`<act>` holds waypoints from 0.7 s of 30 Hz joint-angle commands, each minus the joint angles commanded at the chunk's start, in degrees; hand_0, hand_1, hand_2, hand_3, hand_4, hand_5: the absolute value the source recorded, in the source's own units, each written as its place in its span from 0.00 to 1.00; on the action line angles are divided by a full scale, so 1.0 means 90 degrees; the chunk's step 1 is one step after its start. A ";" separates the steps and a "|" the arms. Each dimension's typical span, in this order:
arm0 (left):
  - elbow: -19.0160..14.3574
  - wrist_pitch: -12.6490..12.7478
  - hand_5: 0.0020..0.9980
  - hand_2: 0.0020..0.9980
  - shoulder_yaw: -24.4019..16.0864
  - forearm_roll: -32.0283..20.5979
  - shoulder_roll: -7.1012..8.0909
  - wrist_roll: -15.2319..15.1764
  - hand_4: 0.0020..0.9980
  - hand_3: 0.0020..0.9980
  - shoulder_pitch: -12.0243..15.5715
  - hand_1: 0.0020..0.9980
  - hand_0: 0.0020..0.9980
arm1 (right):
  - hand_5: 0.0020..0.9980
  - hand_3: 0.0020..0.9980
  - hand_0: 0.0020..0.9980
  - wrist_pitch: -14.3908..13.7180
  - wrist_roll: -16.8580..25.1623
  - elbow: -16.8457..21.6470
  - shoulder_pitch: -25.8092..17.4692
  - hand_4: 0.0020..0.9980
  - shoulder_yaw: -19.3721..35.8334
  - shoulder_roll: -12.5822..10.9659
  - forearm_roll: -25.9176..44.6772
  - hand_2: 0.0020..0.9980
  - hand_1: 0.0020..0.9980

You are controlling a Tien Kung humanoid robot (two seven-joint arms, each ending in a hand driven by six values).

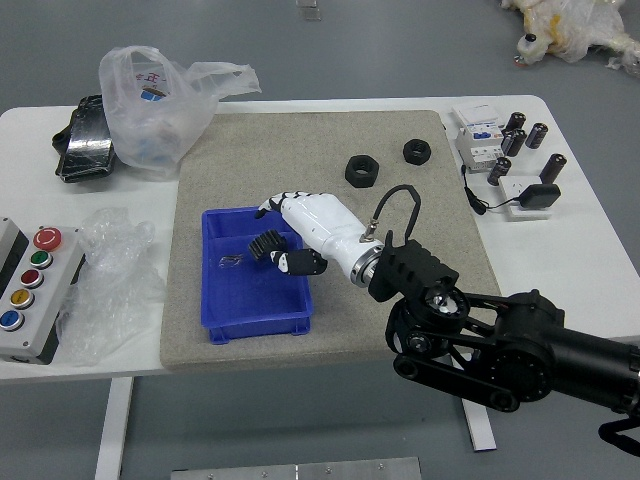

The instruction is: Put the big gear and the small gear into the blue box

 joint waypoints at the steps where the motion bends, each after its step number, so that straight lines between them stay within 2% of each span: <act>1: -0.0001 0.0000 0.15 0.62 -0.0001 0.0002 -0.0001 0.0001 0.67 0.66 -0.0001 0.57 0.64 | 0.22 0.90 0.76 0.0027 0.0026 -0.0020 0.0002 0.56 0.0029 -0.0002 0.0002 0.92 0.91; 6: -0.0003 0.0001 0.15 0.62 0.0014 -0.0010 -0.0002 -0.0002 0.67 0.66 -0.0007 0.57 0.64 | 0.23 0.91 0.77 -0.0074 0.0158 -0.0063 -0.0046 0.59 0.0110 -0.0007 0.0211 0.93 0.91; 11: -0.0005 0.0007 0.15 0.62 0.0042 -0.0042 -0.0001 -0.0009 0.67 0.66 -0.0001 0.57 0.64 | 0.24 0.90 0.75 -0.0327 0.0376 -0.0072 -0.0258 0.61 0.0545 -0.0055 0.0424 0.91 0.90; 21: 0.0000 0.0001 0.15 0.62 0.0032 -0.0032 0.0024 0.0002 0.67 0.66 0.0056 0.57 0.64 | 0.25 0.88 0.74 -0.0757 0.0777 -0.0071 -0.1010 0.61 0.1868 -0.0549 0.0802 0.88 0.87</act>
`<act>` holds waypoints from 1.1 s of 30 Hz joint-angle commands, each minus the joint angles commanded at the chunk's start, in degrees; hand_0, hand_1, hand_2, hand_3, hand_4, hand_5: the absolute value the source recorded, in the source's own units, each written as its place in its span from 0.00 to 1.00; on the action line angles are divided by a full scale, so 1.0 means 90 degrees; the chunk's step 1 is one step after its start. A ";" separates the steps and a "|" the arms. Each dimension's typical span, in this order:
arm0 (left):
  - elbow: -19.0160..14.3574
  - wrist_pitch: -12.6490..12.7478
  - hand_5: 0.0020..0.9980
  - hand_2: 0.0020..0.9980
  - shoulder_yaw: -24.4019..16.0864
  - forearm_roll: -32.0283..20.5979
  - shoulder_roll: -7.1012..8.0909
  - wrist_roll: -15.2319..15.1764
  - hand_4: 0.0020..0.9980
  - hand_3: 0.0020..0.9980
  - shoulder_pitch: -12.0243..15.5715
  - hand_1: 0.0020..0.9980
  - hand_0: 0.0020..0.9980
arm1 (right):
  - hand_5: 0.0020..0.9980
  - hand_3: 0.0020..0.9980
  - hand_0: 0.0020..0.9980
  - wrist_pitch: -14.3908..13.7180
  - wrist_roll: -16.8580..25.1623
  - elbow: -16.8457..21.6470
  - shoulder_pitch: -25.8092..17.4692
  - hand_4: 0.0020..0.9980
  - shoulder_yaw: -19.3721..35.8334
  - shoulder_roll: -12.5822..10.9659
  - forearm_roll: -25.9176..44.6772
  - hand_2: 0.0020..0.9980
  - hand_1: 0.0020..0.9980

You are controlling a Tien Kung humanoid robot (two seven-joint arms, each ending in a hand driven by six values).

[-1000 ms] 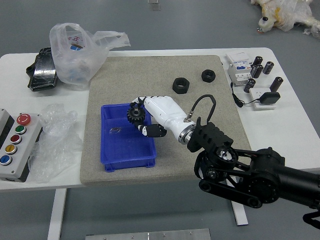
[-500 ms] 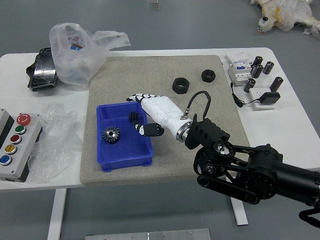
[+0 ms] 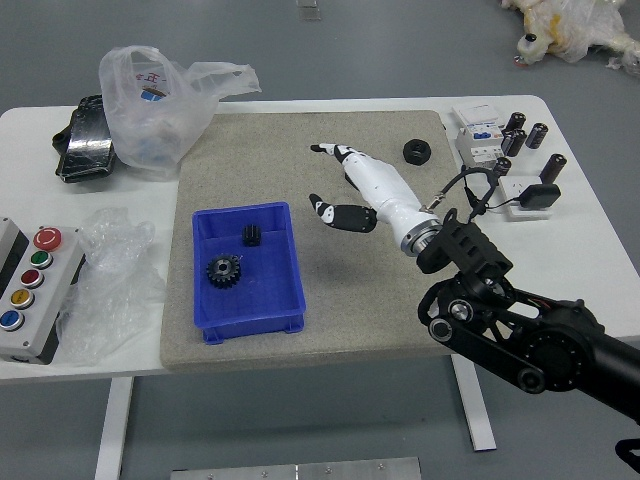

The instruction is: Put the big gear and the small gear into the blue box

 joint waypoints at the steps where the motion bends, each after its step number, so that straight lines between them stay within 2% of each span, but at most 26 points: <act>1: 0.0001 -0.0001 0.15 0.62 -0.0006 0.0011 0.0007 0.0001 0.67 0.66 0.0000 0.57 0.64 | 0.25 0.88 0.74 -0.0032 0.0043 -0.0005 -0.0071 0.61 0.0135 -0.0035 0.0067 0.88 0.87; 5: 0.0003 -0.0008 0.15 0.62 -0.0001 0.0032 0.0030 -0.0004 0.67 0.66 -0.0007 0.57 0.64 | 0.25 0.88 0.74 -0.0245 0.0342 0.0055 -0.0381 0.61 0.0621 -0.0151 0.0496 0.88 0.87; 6: 0.0004 -0.0009 0.15 0.62 -0.0001 0.0036 0.0032 -0.0005 0.67 0.66 -0.0009 0.57 0.64 | 0.25 0.83 0.70 -0.0286 0.0430 0.0076 -0.0448 0.60 0.0719 -0.0177 0.0613 0.84 0.82; 12: 0.0010 -0.0031 0.15 0.62 -0.0047 0.0115 0.0036 0.0010 0.67 0.66 0.0001 0.57 0.64 | 0.25 0.83 0.70 -0.0495 0.0976 0.0209 -0.0902 0.60 0.1138 -0.0371 0.1393 0.84 0.82; 13: 0.0011 -0.0035 0.15 0.62 -0.0056 0.0130 0.0038 0.0012 0.67 0.66 0.0006 0.57 0.64 | 0.25 0.78 0.69 -0.0519 0.1066 0.0219 -0.0979 0.61 0.1205 -0.0393 0.1532 0.81 0.80; 15: 0.0015 -0.0042 0.15 0.62 -0.0072 0.0156 0.0038 0.0017 0.67 0.66 0.0019 0.57 0.64 | 0.25 0.78 0.69 -0.0574 0.1255 0.0240 -0.1144 0.61 0.1335 -0.0429 0.1823 0.81 0.80; 23: 0.0028 -0.0018 0.15 0.62 0.0035 0.0008 0.0008 -0.0037 0.67 0.66 0.0017 0.57 0.64 | 0.26 0.75 0.68 -0.0713 0.1640 0.0324 -0.1655 0.59 0.1737 -0.0499 0.2346 0.80 0.79; 24: 0.0030 -0.0016 0.15 0.62 0.0038 -0.0001 0.0006 -0.0039 0.67 0.66 0.0009 0.55 0.64 | 0.26 0.72 0.65 -0.0729 0.1690 0.0330 -0.1713 0.59 0.1801 -0.0500 0.2403 0.76 0.74; 33: 0.0033 -0.0002 0.15 0.62 0.0090 -0.0106 -0.0014 -0.0060 0.67 0.66 -0.0034 0.53 0.64 | 0.26 0.70 0.62 -0.0807 0.2161 0.0322 -0.2168 0.58 0.2248 -0.0542 0.3099 0.73 0.71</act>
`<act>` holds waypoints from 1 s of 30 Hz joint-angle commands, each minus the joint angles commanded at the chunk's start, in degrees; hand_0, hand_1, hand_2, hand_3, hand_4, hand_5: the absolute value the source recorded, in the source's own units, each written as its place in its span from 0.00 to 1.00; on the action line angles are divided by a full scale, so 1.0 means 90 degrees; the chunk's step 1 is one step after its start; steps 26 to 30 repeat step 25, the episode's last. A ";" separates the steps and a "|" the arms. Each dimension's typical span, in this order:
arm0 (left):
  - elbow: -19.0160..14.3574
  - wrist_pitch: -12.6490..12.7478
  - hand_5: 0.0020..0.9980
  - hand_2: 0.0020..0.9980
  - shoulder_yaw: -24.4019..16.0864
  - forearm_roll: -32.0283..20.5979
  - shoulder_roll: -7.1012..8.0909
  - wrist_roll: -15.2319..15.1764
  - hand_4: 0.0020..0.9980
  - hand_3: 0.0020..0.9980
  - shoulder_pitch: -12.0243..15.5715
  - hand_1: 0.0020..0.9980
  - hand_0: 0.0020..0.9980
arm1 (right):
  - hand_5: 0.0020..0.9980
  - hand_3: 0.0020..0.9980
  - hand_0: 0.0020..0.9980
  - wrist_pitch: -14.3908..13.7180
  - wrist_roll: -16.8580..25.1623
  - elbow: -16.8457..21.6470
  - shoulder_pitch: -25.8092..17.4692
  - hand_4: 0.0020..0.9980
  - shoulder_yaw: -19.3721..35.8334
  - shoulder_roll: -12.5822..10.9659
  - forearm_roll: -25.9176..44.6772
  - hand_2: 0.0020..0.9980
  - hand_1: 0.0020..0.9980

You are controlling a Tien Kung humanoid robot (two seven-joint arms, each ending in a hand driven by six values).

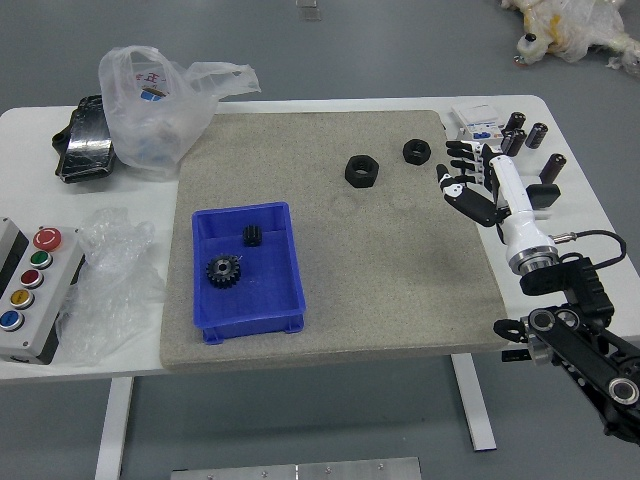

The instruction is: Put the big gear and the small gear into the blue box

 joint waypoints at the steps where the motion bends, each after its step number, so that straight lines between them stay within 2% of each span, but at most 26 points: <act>1: 0.0000 -0.0002 0.15 0.62 0.0000 -0.0001 -0.0002 0.0002 0.67 0.66 -0.0003 0.53 0.64 | 0.26 0.70 0.62 -0.0005 0.0029 0.0000 -0.0028 0.58 0.0027 -0.0004 0.0042 0.73 0.71; 2: -0.0001 -0.0005 0.15 0.62 -0.0003 0.0001 -0.0003 0.0005 0.67 0.66 -0.0009 0.53 0.64 | 0.26 0.70 0.62 -0.0009 0.0057 -0.0003 -0.0048 0.58 0.0049 -0.0006 0.0080 0.73 0.71; 3: -0.0001 -0.0008 0.15 0.62 -0.0005 0.0002 -0.0003 0.0008 0.66 0.66 -0.0013 0.46 0.64 | 0.26 0.68 0.60 -0.0011 0.0077 -0.0005 -0.0059 0.57 0.0063 -0.0006 0.0112 0.69 0.67; 8: -0.0006 -0.0006 0.15 0.62 0.0054 -0.0061 -0.0003 -0.0011 0.66 0.66 -0.0050 0.46 0.64 | 0.26 0.68 0.60 0.0005 0.0168 0.0001 -0.0086 0.57 0.0089 0.0005 0.0279 0.69 0.67; 9: -0.0007 -0.0005 0.15 0.62 0.0069 -0.0077 -0.0005 -0.0015 0.66 0.66 -0.0056 0.41 0.64 | 0.26 0.66 0.56 0.0011 0.0198 0.0002 -0.0091 0.56 0.0094 0.0011 0.0321 0.64 0.62; 15: -0.0010 -0.0018 0.15 0.62 0.0079 -0.0086 -0.0003 -0.0007 0.66 0.66 -0.0070 0.41 0.64 | 0.26 0.66 0.56 0.0051 0.0565 -0.0002 -0.0122 0.56 0.0206 0.0052 0.0786 0.64 0.62; 16: -0.0009 -0.0018 0.15 0.62 0.0074 -0.0083 0.0000 -0.0006 0.66 0.66 -0.0070 0.40 0.64 | 0.22 0.64 0.49 0.0059 0.0650 -0.0005 -0.0127 0.59 0.0235 0.0056 0.0891 0.60 0.53; 21: -0.0010 -0.0010 0.15 0.62 0.0080 -0.0091 0.0011 -0.0011 0.66 0.66 -0.0082 0.40 0.64 | 0.22 0.64 0.49 0.0155 0.1068 -0.0040 -0.0153 0.59 0.0405 0.0063 0.1457 0.60 0.53; 22: -0.0010 -0.0009 0.15 0.62 0.0083 -0.0092 0.0011 -0.0015 0.66 0.66 -0.0085 0.45 0.64 | 0.17 0.64 0.45 0.0178 0.1144 -0.0053 -0.0158 0.64 0.0429 0.0063 0.1582 0.58 0.49; 24: -0.0010 -0.0008 0.15 0.62 0.0080 -0.0085 0.0010 -0.0017 0.66 0.66 -0.0091 0.45 0.64 | 0.17 0.64 0.45 0.0221 0.1252 -0.0082 -0.0166 0.64 0.0464 0.0064 0.1774 0.58 0.49; 30: -0.0010 -0.0008 0.15 0.62 0.0077 -0.0082 0.0009 -0.0016 0.66 0.66 -0.0093 0.45 0.64 | 0.17 0.64 0.45 0.0241 0.1291 -0.0093 -0.0168 0.64 0.0477 0.0065 0.1844 0.58 0.49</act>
